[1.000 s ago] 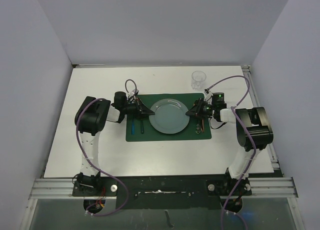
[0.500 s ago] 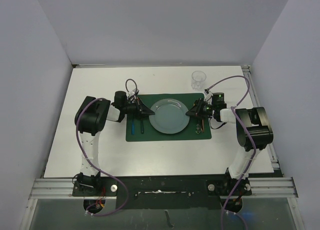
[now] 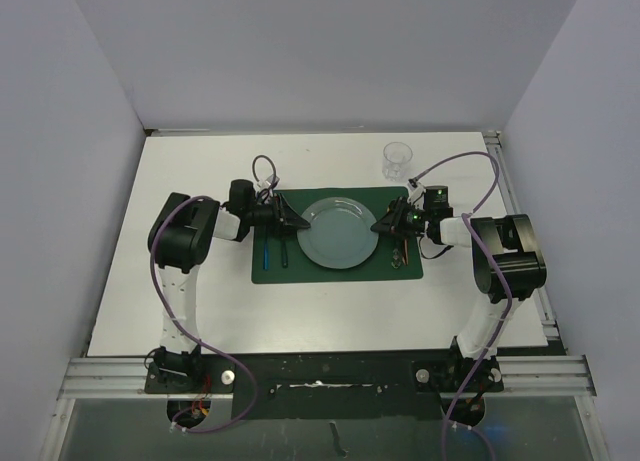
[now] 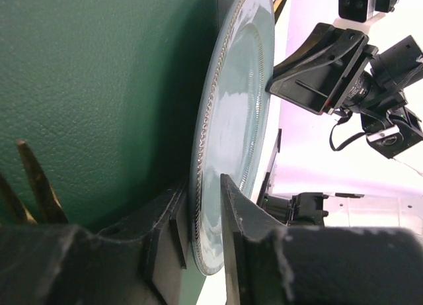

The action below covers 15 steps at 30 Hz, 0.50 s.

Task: Set the dinner table for one person
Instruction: Adjust the plate on the napkin.

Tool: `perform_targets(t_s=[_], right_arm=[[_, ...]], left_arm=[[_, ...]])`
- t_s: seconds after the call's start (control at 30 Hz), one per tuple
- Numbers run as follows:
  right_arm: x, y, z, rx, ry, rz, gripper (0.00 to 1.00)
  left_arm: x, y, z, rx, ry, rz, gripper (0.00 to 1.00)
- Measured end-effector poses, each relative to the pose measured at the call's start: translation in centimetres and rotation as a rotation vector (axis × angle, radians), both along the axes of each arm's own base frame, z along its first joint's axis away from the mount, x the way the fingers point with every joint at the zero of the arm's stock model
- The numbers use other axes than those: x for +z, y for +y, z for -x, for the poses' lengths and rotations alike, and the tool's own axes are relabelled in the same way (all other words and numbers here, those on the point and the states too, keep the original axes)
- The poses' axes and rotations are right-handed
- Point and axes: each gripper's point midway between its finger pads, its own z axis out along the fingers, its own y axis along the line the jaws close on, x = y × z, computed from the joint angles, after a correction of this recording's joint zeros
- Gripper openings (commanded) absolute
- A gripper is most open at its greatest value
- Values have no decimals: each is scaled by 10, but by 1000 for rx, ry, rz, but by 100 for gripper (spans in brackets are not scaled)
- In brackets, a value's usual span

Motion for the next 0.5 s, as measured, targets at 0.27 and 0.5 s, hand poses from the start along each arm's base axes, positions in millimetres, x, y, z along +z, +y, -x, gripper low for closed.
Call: perform_targets(t_s=[0.27, 0.5], right_arm=[[1, 3, 2, 12, -1, -4, 32], [2, 6, 2, 20, -7, -7, 33]], left_arm=[[1, -1, 3, -8, -5, -19, 24], [-1, 0, 5, -12, -4, -43, 25]])
